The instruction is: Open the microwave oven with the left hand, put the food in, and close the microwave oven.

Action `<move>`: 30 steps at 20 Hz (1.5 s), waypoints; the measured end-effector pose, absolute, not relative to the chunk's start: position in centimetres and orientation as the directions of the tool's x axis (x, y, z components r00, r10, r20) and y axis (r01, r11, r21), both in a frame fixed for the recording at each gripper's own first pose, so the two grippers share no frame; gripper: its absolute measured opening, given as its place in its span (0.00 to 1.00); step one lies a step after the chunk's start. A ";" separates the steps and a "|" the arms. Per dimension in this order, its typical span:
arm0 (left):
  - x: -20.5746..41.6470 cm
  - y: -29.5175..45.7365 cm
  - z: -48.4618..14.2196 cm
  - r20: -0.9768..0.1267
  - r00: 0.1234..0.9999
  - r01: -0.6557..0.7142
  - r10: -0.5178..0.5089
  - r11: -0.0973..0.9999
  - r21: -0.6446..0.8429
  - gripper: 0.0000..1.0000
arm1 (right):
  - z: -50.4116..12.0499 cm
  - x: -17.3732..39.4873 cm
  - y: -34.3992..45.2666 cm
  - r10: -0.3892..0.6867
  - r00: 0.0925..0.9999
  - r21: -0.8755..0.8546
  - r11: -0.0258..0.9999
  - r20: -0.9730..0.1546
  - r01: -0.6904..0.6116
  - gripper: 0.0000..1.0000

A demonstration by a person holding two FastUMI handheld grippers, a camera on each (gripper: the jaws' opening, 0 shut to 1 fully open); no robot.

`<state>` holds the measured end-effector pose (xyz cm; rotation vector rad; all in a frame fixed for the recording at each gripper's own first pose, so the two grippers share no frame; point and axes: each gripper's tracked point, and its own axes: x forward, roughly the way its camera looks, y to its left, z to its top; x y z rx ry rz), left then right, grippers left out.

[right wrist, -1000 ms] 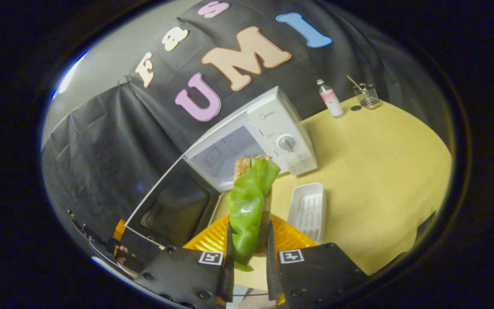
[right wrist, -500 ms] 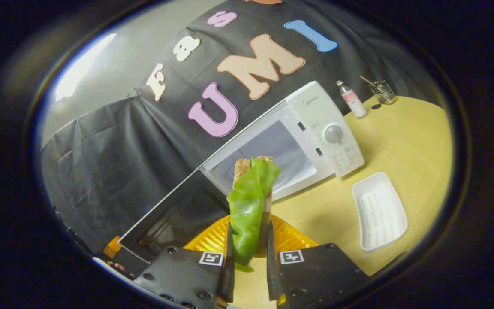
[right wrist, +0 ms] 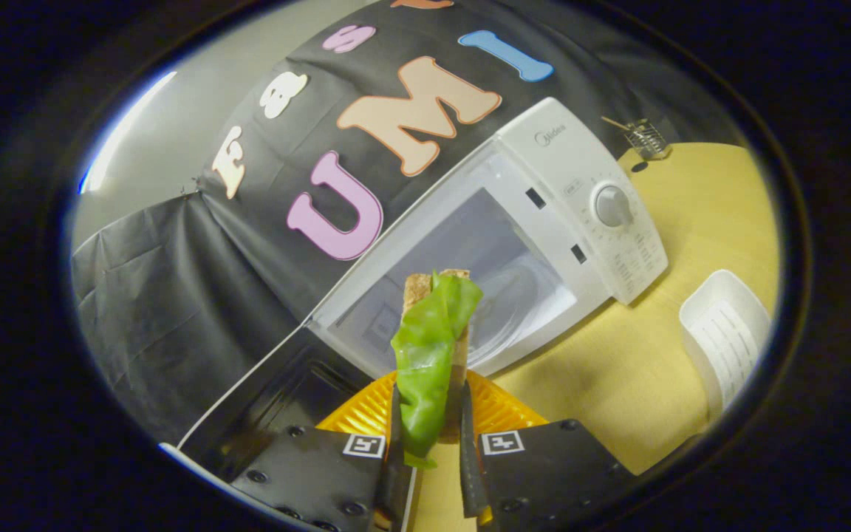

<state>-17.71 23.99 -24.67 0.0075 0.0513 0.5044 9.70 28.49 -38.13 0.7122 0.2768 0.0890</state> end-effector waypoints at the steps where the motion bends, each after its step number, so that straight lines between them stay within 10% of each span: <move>1: -17.6 24.0 -24.6 -0.046 0.875 -0.482 0.482 0.876 0.016 0.94 | -38.5 11.2 28.4 0.162 0.959 0.657 0.753 -0.231 0.031 0.33; 18: -16.5 24.8 -26.4 -0.091 0.864 -0.495 0.495 0.868 0.021 0.90 | -41.2 23.0 30.1 0.101 0.968 0.520 0.854 -0.230 0.035 0.25; 25: -16.4 24.8 -26.8 -0.101 0.862 -0.497 0.496 0.867 0.019 0.94 | -42.3 24.3 28.8 0.056 0.962 0.432 0.899 -0.267 0.068 0.39; 30: -16.2 24.4 -26.3 -0.094 0.867 -0.490 0.489 0.872 0.018 0.94 | -43.2 24.5 26.8 -0.006 0.940 0.319 0.940 -0.342 0.122 0.82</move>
